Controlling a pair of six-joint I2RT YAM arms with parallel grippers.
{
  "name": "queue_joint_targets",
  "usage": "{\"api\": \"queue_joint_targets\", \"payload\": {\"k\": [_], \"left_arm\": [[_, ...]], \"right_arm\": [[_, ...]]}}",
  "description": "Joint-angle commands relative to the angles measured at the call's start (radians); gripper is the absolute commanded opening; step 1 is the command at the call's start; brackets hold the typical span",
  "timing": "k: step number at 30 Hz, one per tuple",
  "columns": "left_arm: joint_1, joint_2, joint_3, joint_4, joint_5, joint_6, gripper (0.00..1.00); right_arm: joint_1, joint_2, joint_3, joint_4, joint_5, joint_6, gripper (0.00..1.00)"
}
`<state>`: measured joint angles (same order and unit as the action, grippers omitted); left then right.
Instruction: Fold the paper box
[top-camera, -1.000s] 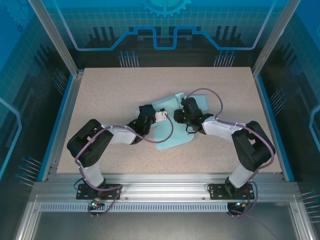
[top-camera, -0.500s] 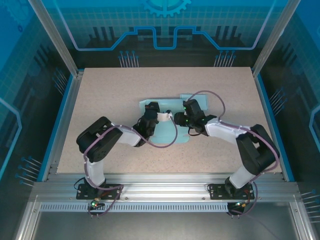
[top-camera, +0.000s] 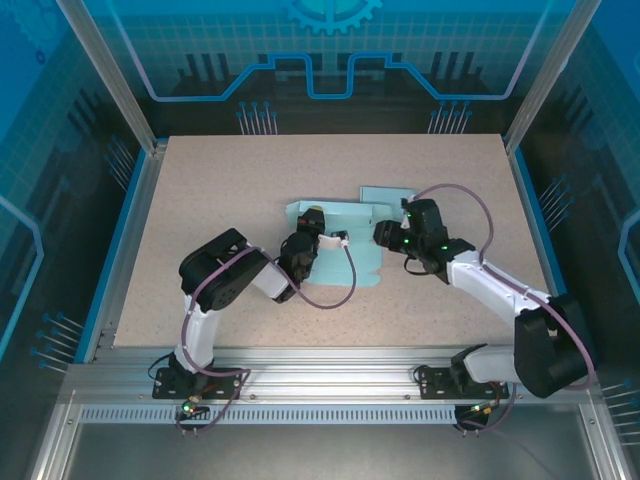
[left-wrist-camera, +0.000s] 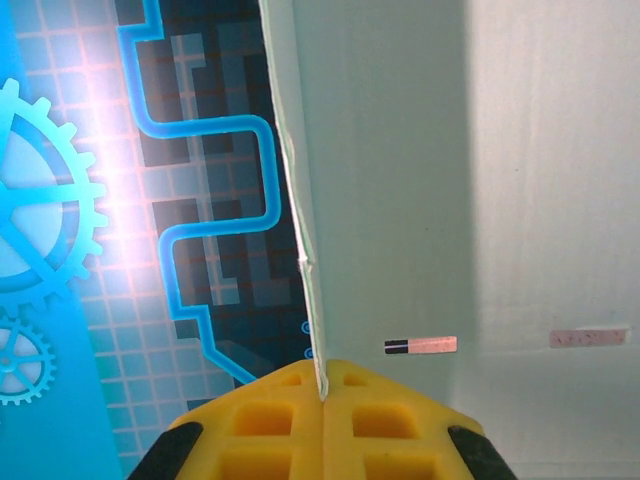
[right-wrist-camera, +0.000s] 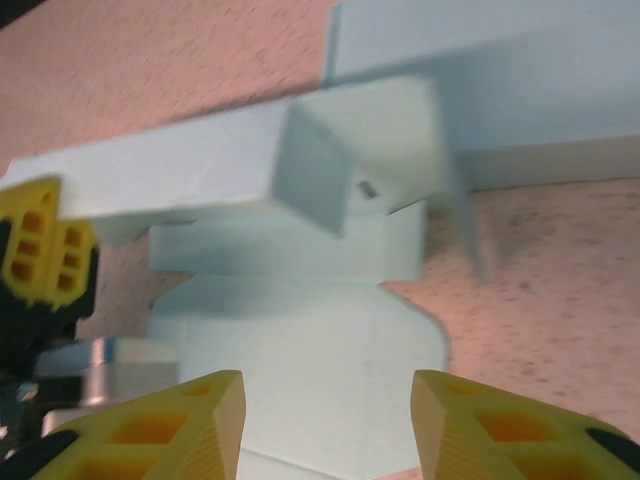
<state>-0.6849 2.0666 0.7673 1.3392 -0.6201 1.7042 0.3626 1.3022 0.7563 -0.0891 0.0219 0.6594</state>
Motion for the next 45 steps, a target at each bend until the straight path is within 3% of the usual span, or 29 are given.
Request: {"api": "queue_joint_targets", "payload": {"k": [1,6,10,17,27,45], "left_arm": [[-0.008,-0.03,-0.021,0.049,0.022,0.018,0.0],[-0.014,-0.017,-0.022,0.06,0.026,0.028,0.0],[-0.015,-0.016,-0.023,0.06,0.03,0.029,0.0],[-0.015,-0.01,-0.03,0.06,0.03,0.021,0.0],[-0.015,0.011,-0.031,0.061,0.022,0.002,0.0],[-0.015,0.05,-0.026,0.061,0.004,0.009,0.0]], "right_arm": [[-0.087,-0.043,-0.021,-0.038,-0.019,0.024,0.46],[-0.246,-0.006,-0.007,-0.059,-0.079,0.023,0.37],[-0.302,0.081,0.024,0.0,-0.129,-0.012,0.34],[-0.306,0.265,0.15,0.123,-0.215,-0.087,0.33],[-0.271,0.44,0.313,0.086,-0.246,-0.116,0.31],[-0.206,0.38,0.152,0.15,-0.252,-0.144,0.35]]}}
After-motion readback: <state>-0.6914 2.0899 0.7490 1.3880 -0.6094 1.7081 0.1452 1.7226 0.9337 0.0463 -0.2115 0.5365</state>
